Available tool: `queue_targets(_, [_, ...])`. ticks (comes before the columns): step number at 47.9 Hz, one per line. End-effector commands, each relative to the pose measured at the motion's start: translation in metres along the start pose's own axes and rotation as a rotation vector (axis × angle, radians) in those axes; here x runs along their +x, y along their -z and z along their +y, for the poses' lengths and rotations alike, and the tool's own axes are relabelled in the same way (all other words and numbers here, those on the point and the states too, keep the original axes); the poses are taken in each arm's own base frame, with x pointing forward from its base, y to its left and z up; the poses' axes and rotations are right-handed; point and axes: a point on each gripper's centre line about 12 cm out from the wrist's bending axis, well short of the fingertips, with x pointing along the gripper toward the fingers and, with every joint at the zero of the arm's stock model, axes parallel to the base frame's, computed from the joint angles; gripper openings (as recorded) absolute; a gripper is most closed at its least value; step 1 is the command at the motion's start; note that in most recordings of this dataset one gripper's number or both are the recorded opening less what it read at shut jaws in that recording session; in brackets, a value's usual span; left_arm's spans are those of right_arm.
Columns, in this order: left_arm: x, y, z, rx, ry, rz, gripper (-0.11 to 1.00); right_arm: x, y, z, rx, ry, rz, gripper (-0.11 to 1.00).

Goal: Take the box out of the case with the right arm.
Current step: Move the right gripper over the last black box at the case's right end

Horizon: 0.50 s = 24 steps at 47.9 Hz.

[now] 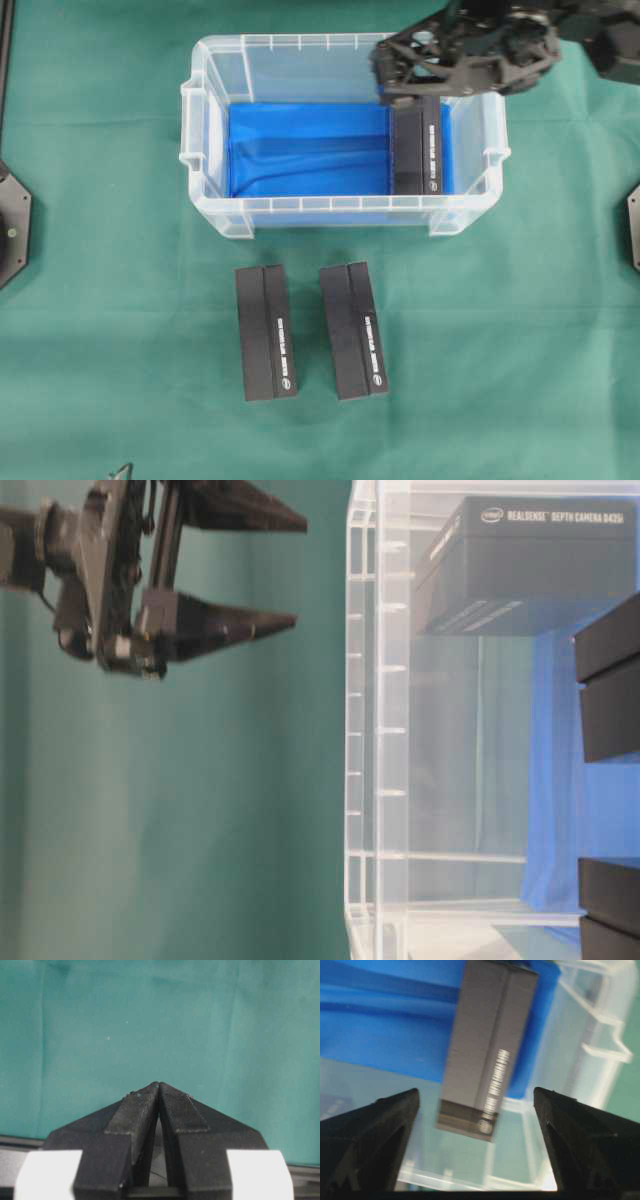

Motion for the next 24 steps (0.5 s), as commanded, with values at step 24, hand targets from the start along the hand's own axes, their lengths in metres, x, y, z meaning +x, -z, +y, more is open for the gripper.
queue_targets(24, [-0.0027, -0.0015, 0.0009, -0.002, -0.004, -0.013, 0.02, -0.013, 0.0053, 0.0086, 0.025, 0.0, 0.004, 0.9])
